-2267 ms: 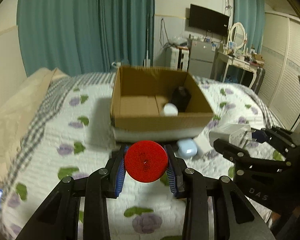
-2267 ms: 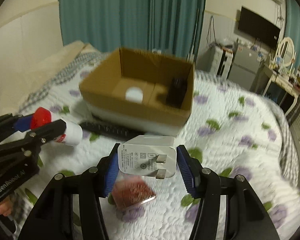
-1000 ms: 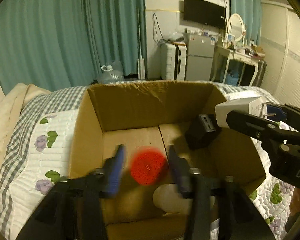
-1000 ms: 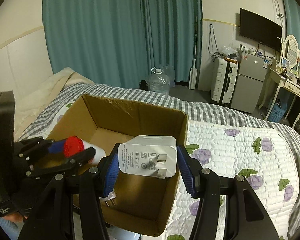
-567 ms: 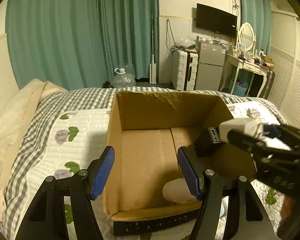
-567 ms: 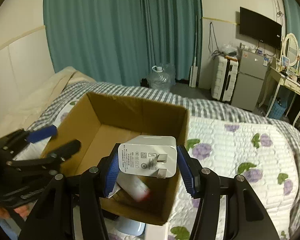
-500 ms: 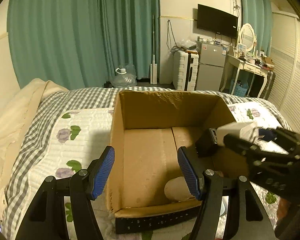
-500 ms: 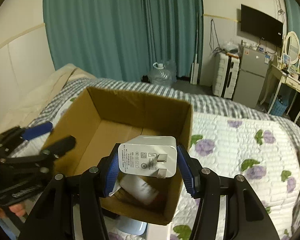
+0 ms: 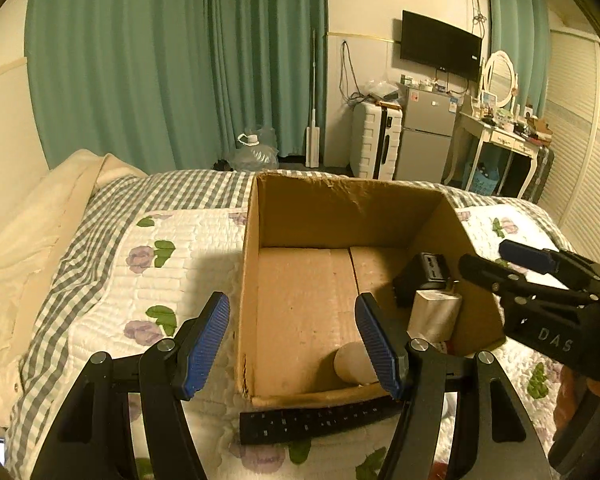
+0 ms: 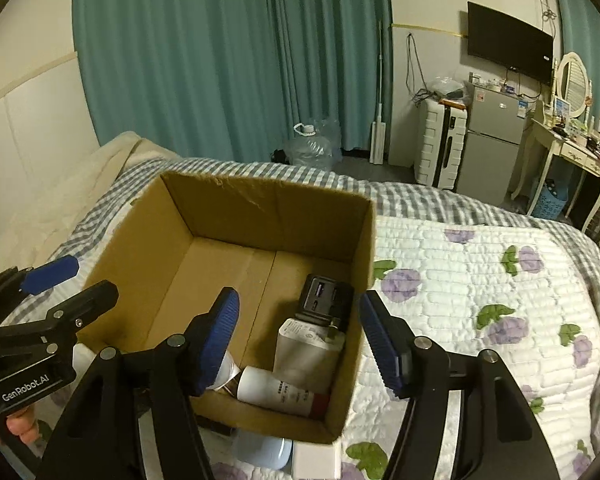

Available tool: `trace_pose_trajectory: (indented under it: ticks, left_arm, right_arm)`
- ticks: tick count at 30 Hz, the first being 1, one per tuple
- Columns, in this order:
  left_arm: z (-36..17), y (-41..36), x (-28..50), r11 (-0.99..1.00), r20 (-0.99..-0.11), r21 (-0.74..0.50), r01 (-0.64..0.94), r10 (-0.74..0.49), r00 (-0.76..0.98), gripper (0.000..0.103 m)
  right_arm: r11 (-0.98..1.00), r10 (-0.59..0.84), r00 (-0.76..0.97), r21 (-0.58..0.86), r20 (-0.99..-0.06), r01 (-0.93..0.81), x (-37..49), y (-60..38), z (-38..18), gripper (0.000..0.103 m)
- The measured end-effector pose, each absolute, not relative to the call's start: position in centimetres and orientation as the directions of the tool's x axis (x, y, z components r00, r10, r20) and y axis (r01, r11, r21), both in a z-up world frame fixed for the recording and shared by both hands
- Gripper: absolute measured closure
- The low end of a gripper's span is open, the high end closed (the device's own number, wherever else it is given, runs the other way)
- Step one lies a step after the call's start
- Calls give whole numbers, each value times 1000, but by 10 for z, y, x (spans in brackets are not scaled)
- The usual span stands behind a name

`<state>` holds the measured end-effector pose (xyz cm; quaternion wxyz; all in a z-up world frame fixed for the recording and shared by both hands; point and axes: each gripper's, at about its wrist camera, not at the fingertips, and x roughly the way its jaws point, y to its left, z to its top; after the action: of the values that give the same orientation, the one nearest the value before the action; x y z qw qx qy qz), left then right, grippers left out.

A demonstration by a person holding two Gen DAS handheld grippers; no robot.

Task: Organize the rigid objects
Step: 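Release the tube into the box with the left gripper while the right lowers the white charger in, then grasp the pink rose card case with the right gripper while the left reaches the blue earbud case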

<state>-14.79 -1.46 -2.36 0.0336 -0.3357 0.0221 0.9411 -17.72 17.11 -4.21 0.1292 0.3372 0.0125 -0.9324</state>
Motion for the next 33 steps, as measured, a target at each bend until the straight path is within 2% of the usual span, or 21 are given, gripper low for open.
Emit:
trace_pose_trajectory:
  ticks: [3,6,10,13,17,24,33]
  left_arm:
    - [-13,-15,-133,-997,-625,16,-77,50,-779,35]
    - [-2,-15,-117,-996,-616,20,-82,53,-786,35]
    - [8,-15,-88,-995,-609,44,-89,44,-792,35]
    - [6,-22,-68,-996,-623,17,-93,62,-780,32]
    - [-9,-29,-47,-997,-642,12,-74,49,-765,32]
    - [-63,-34,-29,-998,-695,-10,-54,46,-718,32]
    - [-108,-30,-36,-997,-760,29,-67,21,-649,32]
  right_arm:
    - [-969,-214,-757,38,-617,243,-158,175,-23,28]
    - [-971,-197,-776,8,-599,239,-135,178,-1,25]
    - [-967,-204,-781,-2,-591,254,-100,180,18,10]
    - [-963,-202,-778,-25,-595,269,-75,177,18,7]
    - [-953,-213,-743,-33,-635,302,-50,172,-4,6]
    - [-928,-221,-598,-22,-771,371,-37,155,-85,6]
    - [-901,-227,-464,3,-856,434,-48,143,-154,6]
